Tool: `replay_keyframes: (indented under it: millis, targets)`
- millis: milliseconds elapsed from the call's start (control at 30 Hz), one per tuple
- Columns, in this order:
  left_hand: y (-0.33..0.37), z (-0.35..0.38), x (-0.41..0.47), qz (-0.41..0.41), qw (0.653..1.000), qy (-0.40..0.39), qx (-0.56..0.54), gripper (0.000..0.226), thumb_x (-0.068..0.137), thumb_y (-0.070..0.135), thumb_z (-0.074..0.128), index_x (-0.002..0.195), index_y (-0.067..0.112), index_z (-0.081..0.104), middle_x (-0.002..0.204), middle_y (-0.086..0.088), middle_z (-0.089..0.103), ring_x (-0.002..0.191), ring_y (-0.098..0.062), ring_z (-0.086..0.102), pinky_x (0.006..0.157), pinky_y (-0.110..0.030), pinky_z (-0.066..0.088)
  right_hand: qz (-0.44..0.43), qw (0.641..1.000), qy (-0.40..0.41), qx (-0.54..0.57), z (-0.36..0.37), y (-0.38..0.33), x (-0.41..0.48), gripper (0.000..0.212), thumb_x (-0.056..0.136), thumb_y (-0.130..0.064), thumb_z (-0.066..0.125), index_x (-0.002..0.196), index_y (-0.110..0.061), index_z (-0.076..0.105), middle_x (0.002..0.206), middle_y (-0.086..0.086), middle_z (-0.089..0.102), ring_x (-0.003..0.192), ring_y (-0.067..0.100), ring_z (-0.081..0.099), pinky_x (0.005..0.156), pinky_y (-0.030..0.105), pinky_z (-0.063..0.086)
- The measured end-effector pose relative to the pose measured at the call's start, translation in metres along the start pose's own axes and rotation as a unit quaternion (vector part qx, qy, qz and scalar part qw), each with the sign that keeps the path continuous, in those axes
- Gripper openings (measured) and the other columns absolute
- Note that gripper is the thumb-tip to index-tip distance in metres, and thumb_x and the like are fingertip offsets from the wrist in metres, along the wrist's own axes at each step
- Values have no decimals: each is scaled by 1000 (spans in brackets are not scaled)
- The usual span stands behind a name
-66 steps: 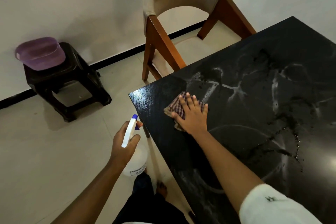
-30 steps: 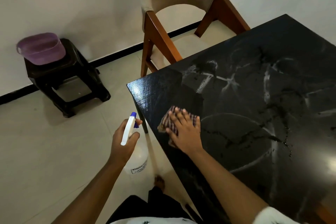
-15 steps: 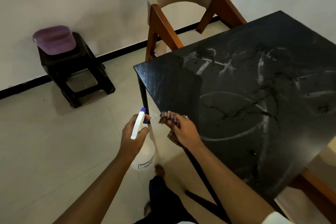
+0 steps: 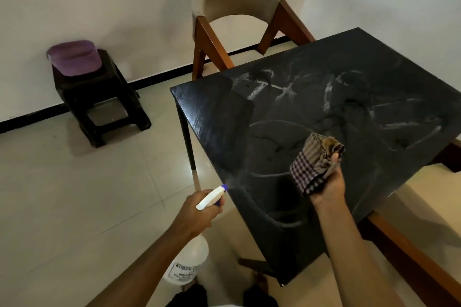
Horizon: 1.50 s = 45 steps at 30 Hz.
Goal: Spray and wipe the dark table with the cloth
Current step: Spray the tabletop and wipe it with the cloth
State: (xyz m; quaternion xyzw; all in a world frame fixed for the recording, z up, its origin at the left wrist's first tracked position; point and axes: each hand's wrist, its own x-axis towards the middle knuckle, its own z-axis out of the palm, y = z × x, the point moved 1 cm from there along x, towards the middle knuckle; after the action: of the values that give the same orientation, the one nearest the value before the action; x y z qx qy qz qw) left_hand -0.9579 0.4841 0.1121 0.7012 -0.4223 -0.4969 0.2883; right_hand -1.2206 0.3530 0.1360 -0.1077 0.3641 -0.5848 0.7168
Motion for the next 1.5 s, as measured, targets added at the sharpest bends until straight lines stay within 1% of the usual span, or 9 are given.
replay_keyframes:
  millis: [67,200,300,433,500,800,1033,1300,1500]
  targets:
    - [3,13,-3,-11,999,38,30,9,87,16,63,96,13,66,79,-4,65,68,-17,63,51,-15,45,6,999,30,-34,-6,-5,4,105,39,-54,91,132,-22,55,124,2,65,111,21,64,81,37,54]
    - [0,31,-11,-50,992,114,3,18,87,16,66,103,11,63,87,-8,67,71,-21,65,54,-18,49,-75,941,67,-322,-8,2,7,38,94,-38,55,127,-19,55,121,4,63,114,24,58,95,40,47]
    - [-3,41,-24,-30,987,151,-43,18,85,7,66,103,12,63,92,-9,68,82,-26,67,60,-24,54,-188,755,-72,-624,-6,29,3,39,96,-36,49,130,-18,55,123,6,62,115,22,56,99,40,41]
    - [-2,53,-41,7,970,226,-86,19,77,9,57,90,20,65,86,-1,69,78,-18,65,64,-31,57,-256,362,-429,-787,-41,99,-2,58,82,-41,36,138,-27,47,149,1,41,142,24,29,112,57,8]
    - [-4,57,-45,14,964,250,-92,25,72,14,53,93,21,65,89,1,69,82,-13,65,69,-37,58,-277,269,-491,-781,-43,115,5,61,84,-48,37,143,-32,39,156,-2,29,145,23,20,113,60,1]
    - [2,54,-42,0,942,315,-114,31,70,16,51,99,16,64,99,2,68,94,-15,64,77,-45,59,-201,326,-282,-880,33,128,94,65,94,-60,28,151,-36,9,161,-6,3,148,21,-3,113,58,-7]
    - [2,37,-24,9,942,315,-113,29,70,13,50,96,18,64,96,6,67,92,-15,63,76,-49,57,-253,205,-542,-774,2,134,58,66,84,-58,28,146,-36,32,158,-5,21,147,21,8,112,61,-5]
    - [14,19,3,13,946,305,-107,32,69,12,49,96,19,64,99,4,68,96,-13,62,77,-46,59,-203,313,-326,-869,58,150,111,65,94,-59,32,151,-36,12,161,-4,6,148,20,-1,113,58,-5]
    - [11,19,23,11,953,282,-113,31,71,13,51,98,22,64,100,4,68,98,-14,63,82,-49,57,-267,272,-469,-797,-26,109,36,66,92,-59,32,152,-35,14,160,-2,13,148,23,6,111,61,5]
